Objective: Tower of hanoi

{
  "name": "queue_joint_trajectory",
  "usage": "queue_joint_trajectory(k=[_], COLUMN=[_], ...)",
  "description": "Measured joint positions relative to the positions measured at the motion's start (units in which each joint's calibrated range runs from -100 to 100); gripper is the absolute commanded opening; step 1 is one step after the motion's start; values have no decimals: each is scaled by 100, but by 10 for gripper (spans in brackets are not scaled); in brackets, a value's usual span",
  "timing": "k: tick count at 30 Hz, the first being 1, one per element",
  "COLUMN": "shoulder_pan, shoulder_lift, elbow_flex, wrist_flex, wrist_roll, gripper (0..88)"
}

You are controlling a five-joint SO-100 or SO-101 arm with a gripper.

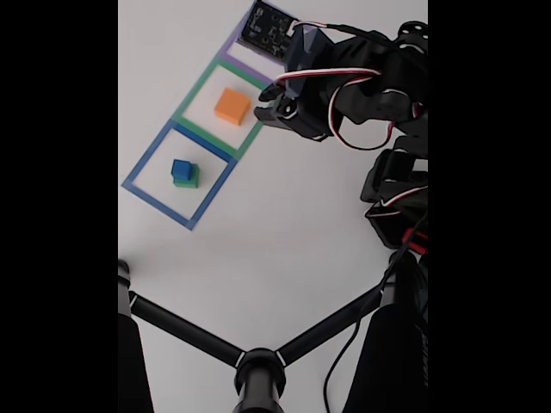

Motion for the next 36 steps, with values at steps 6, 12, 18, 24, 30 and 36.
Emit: queue_joint_trajectory(k=[6,12,18,24,30,36], shoulder_pan=[-475,-761,-810,-475,-311,-287], shoulder_lift=[8,110,152,160,169,540], elbow_flex=[-722,-740,122,1575,3386,4630], wrist_flex=[706,714,-185,-1814,-3965,-5971], wrist_roll=[0,0,0,0,0,0], gripper=[10,41,174,274,311,323])
